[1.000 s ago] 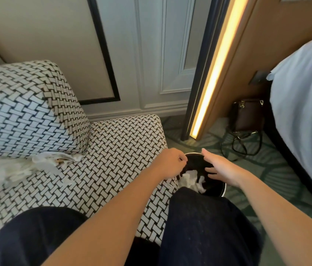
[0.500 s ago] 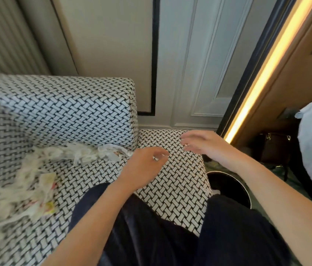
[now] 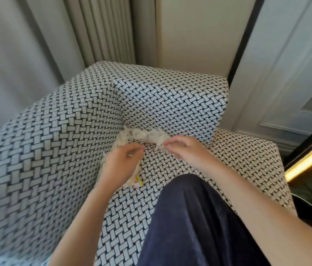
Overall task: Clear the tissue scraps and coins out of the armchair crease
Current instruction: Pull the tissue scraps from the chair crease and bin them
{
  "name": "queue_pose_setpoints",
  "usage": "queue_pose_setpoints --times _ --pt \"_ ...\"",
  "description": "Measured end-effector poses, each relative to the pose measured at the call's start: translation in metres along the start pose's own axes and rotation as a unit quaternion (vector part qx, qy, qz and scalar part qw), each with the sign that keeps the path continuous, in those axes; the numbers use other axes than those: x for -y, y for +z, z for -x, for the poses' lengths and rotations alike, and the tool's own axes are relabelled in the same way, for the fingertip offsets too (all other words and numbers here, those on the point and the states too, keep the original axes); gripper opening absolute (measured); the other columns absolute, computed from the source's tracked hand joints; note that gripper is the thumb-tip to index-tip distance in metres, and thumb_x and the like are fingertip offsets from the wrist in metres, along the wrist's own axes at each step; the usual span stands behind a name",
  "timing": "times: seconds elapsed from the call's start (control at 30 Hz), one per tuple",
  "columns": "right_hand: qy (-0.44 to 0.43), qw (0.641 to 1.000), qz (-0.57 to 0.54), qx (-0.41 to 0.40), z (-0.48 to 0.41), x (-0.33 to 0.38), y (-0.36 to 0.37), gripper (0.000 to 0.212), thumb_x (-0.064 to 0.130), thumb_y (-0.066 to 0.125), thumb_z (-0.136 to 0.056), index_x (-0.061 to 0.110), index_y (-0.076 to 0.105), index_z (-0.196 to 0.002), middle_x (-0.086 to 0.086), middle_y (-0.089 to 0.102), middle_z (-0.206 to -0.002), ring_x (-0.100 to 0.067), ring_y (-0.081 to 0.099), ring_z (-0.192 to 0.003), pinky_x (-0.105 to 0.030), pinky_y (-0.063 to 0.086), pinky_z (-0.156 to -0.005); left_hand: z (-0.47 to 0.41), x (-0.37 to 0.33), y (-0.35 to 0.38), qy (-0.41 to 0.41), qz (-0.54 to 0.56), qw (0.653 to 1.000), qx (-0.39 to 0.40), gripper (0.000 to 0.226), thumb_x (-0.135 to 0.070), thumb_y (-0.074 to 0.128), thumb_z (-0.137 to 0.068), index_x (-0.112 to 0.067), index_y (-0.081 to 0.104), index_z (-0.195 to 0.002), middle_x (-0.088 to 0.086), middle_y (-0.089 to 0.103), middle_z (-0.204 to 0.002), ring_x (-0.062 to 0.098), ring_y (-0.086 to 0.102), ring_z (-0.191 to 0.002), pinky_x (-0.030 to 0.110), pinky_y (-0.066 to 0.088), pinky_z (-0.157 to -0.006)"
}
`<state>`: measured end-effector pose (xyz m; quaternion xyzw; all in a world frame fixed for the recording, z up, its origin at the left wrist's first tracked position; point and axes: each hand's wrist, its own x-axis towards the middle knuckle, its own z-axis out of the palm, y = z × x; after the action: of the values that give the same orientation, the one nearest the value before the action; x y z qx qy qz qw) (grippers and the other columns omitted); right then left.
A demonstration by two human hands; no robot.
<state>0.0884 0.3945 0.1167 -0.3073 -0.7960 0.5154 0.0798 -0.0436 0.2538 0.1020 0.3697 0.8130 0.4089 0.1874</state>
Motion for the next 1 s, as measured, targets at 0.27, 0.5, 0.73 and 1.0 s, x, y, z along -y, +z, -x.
queue_pose_setpoints --times 0.27,0.5,0.73,1.0 --pt "0.019 0.99 0.079 0.116 -0.043 -0.018 0.114 0.046 0.035 0.04 -0.1 0.024 0.034 -0.145 0.0 0.042 -0.145 -0.022 0.049 -0.124 -0.035 0.037 -0.1 0.028 0.083 -0.032 -0.152 0.029 0.986 -0.057 0.016 -0.027 0.056 -0.092 -0.026 0.067 -0.104 -0.008 0.067 -0.106 0.011 0.062 -0.099 0.022 0.044 -0.076" --pt "-0.02 0.869 0.425 0.254 -0.047 -0.056 0.148 0.059 0.056 0.024 -0.097 0.038 0.005 -0.15 -0.01 -0.009 -0.159 -0.034 -0.011 -0.145 -0.051 0.004 -0.118 0.055 0.116 -0.018 -0.199 0.019 0.979 -0.044 0.02 -0.029 0.054 -0.093 -0.024 0.069 -0.105 -0.007 0.069 -0.102 0.011 0.064 -0.094 0.019 0.046 -0.077" --pt "-0.081 0.933 0.299 0.183 -0.029 -0.04 0.139 0.045 0.038 0.047 -0.096 0.013 0.052 -0.134 -0.005 0.048 -0.137 -0.02 0.051 -0.116 -0.037 0.044 -0.098 0.07 0.129 -0.002 -0.201 0.008 0.979 -0.045 0.021 -0.026 0.054 -0.094 -0.022 0.069 -0.107 -0.009 0.068 -0.105 0.007 0.062 -0.094 0.018 0.045 -0.078" --pt "-0.118 0.99 0.081 0.004 -0.018 -0.018 0.11 0.008 0.013 0.06 -0.089 0.015 0.067 -0.094 0.002 0.067 -0.08 -0.006 0.041 -0.047 -0.014 0.032 -0.043 0.063 0.13 0.002 -0.213 -0.002 0.966 -0.147 0.015 -0.021 0.058 -0.091 -0.023 0.062 -0.105 -0.008 0.06 -0.111 0.008 0.058 -0.092 0.016 0.041 -0.068"
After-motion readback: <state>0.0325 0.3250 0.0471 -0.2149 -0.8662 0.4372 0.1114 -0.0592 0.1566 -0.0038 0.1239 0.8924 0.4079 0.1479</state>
